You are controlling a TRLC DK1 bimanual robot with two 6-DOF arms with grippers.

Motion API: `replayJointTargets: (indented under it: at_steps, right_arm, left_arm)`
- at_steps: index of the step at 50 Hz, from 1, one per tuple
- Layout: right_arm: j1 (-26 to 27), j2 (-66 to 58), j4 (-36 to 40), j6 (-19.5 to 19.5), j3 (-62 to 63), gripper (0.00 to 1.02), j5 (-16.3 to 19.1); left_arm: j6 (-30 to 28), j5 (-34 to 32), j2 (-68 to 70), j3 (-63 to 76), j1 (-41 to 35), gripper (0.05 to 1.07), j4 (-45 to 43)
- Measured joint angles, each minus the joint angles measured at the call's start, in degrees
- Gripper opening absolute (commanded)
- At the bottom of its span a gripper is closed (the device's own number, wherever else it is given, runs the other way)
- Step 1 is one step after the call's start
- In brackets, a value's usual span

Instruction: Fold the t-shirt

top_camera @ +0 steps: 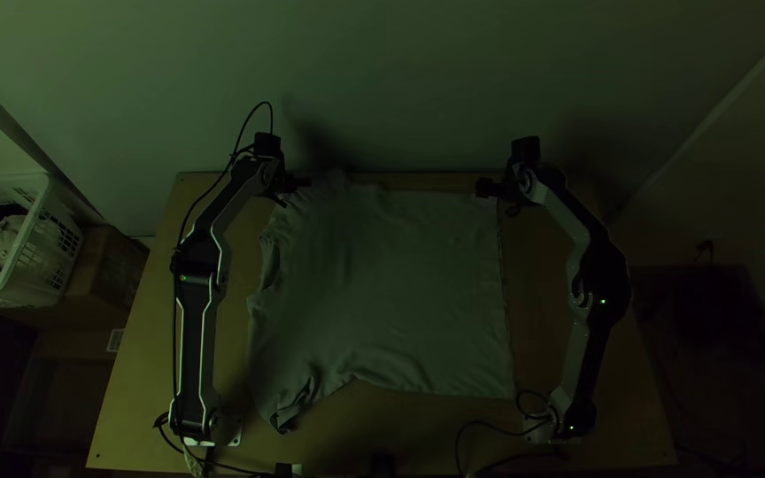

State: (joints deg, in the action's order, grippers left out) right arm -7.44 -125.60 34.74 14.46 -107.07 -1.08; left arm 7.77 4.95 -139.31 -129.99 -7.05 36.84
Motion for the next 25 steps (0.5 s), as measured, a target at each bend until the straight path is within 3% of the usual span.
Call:
replayJointTargets:
  at_steps: [7,10,25]
  right_arm:
    - [0.0,-4.09,2.64,0.76,-6.12,0.94,0.0]
    - [0.0,-5.53,3.13,1.01,-8.41,0.89,0.0]
    - [0.0,-14.91,11.06,2.54,-20.94,0.89,0.0]
  left_arm:
    - [0.28,-0.04,0.85,0.0,0.0,0.08,0.24]
    - [0.42,-0.28,0.96,0.0,0.0,0.08,0.24]
    - [1.18,-0.46,1.05,0.0,0.07,0.08,0.92]
